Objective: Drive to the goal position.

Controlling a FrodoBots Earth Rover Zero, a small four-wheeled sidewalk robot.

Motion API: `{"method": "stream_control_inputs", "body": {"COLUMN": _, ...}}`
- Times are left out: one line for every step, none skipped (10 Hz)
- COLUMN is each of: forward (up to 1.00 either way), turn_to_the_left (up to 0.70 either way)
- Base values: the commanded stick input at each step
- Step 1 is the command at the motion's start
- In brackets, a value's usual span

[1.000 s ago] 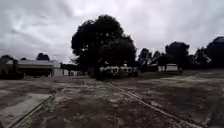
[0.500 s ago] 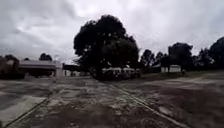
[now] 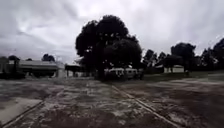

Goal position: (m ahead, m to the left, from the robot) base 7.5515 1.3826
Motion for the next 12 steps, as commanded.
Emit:
{"method": "stream_control_inputs", "body": {"forward": 0.5, "turn_to_the_left": 0.0}}
{"method": "stream_control_inputs", "body": {"forward": 0.5, "turn_to_the_left": 0.0}}
{"method": "stream_control_inputs", "body": {"forward": 0.5, "turn_to_the_left": 0.0}}
{"method": "stream_control_inputs", "body": {"forward": 0.5, "turn_to_the_left": 0.0}}
{"method": "stream_control_inputs", "body": {"forward": 0.5, "turn_to_the_left": 0.0}}
{"method": "stream_control_inputs", "body": {"forward": 0.5, "turn_to_the_left": 0.0}}
{"method": "stream_control_inputs", "body": {"forward": 0.5, "turn_to_the_left": 0.0}}
{"method": "stream_control_inputs", "body": {"forward": 0.5, "turn_to_the_left": 0.0}}
{"method": "stream_control_inputs", "body": {"forward": 0.5, "turn_to_the_left": 0.0}}
{"method": "stream_control_inputs", "body": {"forward": 0.5, "turn_to_the_left": 0.0}}
{"method": "stream_control_inputs", "body": {"forward": 0.5, "turn_to_the_left": 0.0}}
{"method": "stream_control_inputs", "body": {"forward": 0.5, "turn_to_the_left": 0.0}}
